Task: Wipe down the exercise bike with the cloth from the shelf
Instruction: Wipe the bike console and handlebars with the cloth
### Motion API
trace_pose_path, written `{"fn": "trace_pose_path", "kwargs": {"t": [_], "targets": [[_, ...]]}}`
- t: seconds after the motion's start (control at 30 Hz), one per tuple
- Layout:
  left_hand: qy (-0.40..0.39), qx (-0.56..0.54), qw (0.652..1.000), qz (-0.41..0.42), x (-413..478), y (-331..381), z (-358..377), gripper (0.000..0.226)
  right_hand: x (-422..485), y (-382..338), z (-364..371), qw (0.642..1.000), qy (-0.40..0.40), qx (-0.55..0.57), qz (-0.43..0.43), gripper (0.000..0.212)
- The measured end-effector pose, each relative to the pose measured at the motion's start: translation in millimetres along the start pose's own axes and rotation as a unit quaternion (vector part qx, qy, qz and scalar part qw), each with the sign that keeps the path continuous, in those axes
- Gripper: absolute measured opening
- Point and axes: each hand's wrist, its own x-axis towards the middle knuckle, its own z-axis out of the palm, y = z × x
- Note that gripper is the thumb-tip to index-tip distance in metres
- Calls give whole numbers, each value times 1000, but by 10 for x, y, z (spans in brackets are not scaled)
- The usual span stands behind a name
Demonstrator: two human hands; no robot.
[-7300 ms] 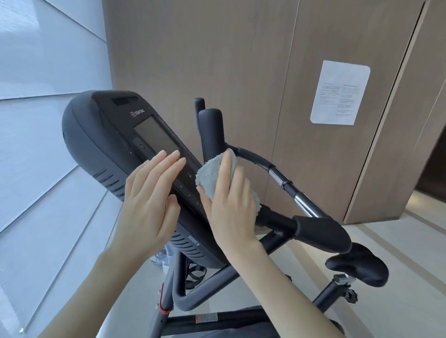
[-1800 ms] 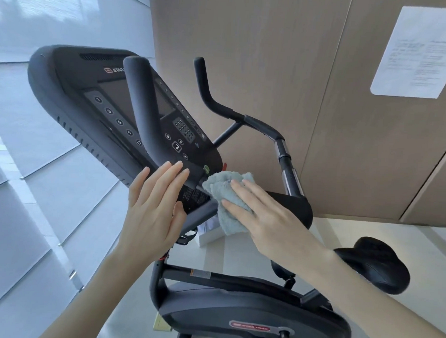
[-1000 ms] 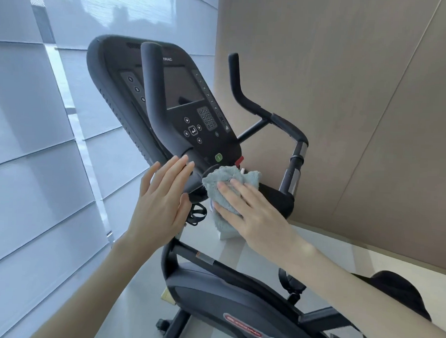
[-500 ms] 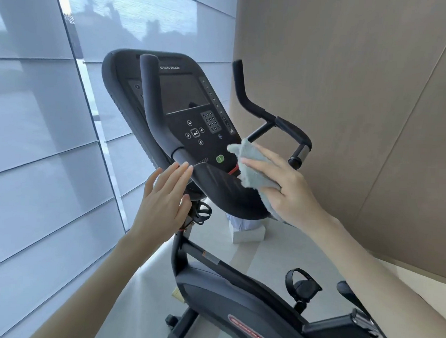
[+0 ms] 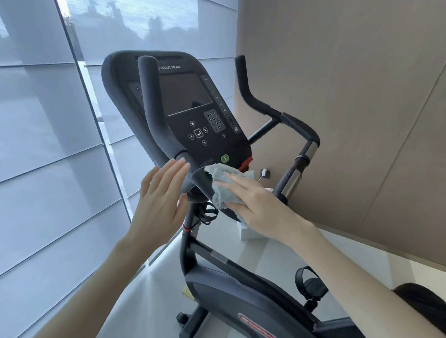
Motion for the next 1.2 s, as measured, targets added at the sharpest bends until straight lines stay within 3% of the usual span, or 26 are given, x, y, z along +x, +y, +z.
{"fn": "trace_pose_path", "kwargs": {"t": [0.23,0.3,0.47,0.7,1.0,1.2], "targets": [[-32,2,999,35,19,78,105,51,-576,177,-149,999,-25,-25,24,58],[-40,7,998,45,11,39,105,51,-569,157,-256,998,-19,39,41,50],[-38,3,997,61,26,-20,95,50,-25,9,-486,977,98,186,35,34],[15,-28,999,21,8,-103,-3,45,691,-66,-59,992,-44,106,60,39],[16,-7,1000,13,-10,101,-27,45,316,226,-112,996,-44,41,64,44],[3,17,1000,-13,-51,425,120,47,-77,494,-235,998,-55,32,8,43]]}}
